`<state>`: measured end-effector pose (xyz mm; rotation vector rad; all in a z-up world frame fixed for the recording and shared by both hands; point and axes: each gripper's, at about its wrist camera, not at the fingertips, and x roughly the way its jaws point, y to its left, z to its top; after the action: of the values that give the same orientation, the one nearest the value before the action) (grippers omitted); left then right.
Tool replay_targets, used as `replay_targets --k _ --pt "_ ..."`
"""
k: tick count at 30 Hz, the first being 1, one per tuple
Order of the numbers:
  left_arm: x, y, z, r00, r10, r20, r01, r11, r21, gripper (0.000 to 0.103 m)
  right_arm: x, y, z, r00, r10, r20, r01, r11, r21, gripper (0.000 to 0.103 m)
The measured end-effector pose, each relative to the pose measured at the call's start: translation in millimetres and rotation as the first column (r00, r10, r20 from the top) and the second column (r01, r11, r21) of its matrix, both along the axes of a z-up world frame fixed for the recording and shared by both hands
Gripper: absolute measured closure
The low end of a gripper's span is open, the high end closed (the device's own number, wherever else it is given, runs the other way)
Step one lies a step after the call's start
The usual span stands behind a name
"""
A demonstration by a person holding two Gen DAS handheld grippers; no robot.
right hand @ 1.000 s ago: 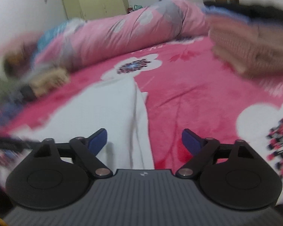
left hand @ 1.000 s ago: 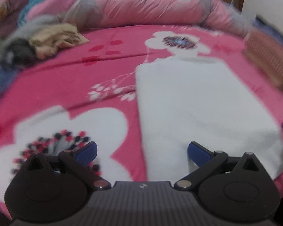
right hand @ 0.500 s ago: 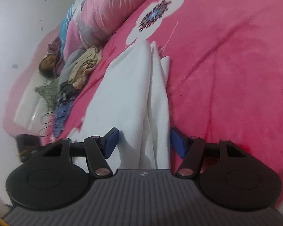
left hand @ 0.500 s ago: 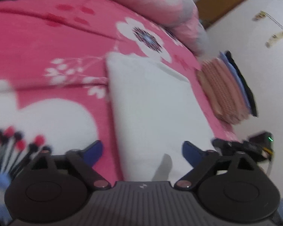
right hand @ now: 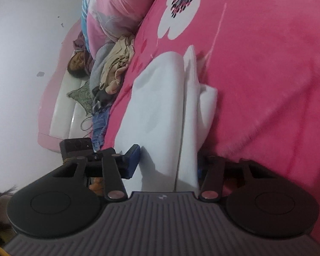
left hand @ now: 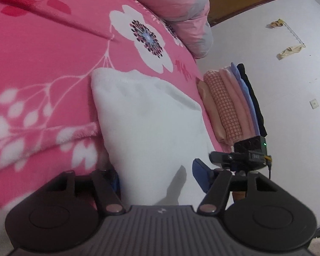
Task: Fold clothes
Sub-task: 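Grasp the folded sweatshirt end with the left gripper while the right gripper grasps beside it, then lift the folded white sweatshirt with both grippers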
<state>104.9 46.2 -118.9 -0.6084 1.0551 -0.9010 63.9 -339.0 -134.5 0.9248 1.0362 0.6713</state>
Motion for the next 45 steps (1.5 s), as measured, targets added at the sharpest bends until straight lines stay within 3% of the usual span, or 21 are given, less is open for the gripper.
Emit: replay_targets --k 5,8,13,16,21,27,31,35,38,41,45 --pt "0.1 -3.5 0.0 1.000 0.006 0.020 -0.006 1.000 0.014 0.048 5.1 3.4 -2.2 1.000 0.016 0.018 -0.016 1.000 -0.004 0.069" --pt "-3.0 -16.7 8.8 0.997 0.021 0.069 -0.028 0.995 0.097 0.057 12.5 8.9 -4.3 0.999 0.001 0.035 -0.001 1.000 -0.011 0.078" --pt "-22.4 -25.1 34.4 0.980 0.035 0.195 -0.075 0.977 0.198 0.079 -5.5 28.1 25.7 0.986 -0.027 0.163 0.058 0.980 -0.190 0.083" --pt "-41.7 -27.3 60.4 0.957 0.042 0.288 -0.107 0.971 0.213 0.080 -25.9 42.1 54.3 0.961 -0.028 0.274 0.109 0.951 -0.288 0.084" --pt "-79.4 -43.0 116.0 0.887 0.021 0.461 -0.129 0.970 0.205 0.081 -77.4 53.5 108.9 0.876 -0.001 0.483 0.229 0.881 -0.414 0.085" --pt "-116.3 -91.5 190.0 0.790 -0.052 0.611 -0.063 0.984 0.166 0.081 -147.8 20.3 171.5 0.732 -0.087 0.676 0.428 0.830 -0.357 0.085" --pt "-126.4 -148.9 242.1 0.691 -0.107 0.715 0.008 0.990 0.140 0.081 -186.4 -21.0 221.1 0.613 -0.109 0.783 0.568 0.749 -0.341 0.085" --pt "-118.4 -211.5 279.3 0.639 -0.092 0.764 0.056 0.996 0.073 0.081 -206.8 -72.1 275.9 0.509 -0.098 0.855 0.688 0.644 -0.335 0.085" --pt "-108.5 -262.2 300.8 0.595 -0.083 0.800 0.083 0.996 0.041 0.081 -208.2 -109.8 307.9 0.463 -0.098 0.881 0.752 0.570 -0.331 0.085" --pt "-92.4 -309.8 315.3 0.581 -0.088 0.809 0.119 0.993 0.022 0.081 -202.2 -153.6 332.7 0.436 -0.110 0.893 0.796 0.511 -0.325 0.085" --pt "-75.1 -360.3 320.7 0.555 -0.105 0.825 0.158 0.987 0.020 0.081 -184.1 -217.1 344.1 0.411 -0.168 0.896 0.831 0.473 -0.293 0.085"
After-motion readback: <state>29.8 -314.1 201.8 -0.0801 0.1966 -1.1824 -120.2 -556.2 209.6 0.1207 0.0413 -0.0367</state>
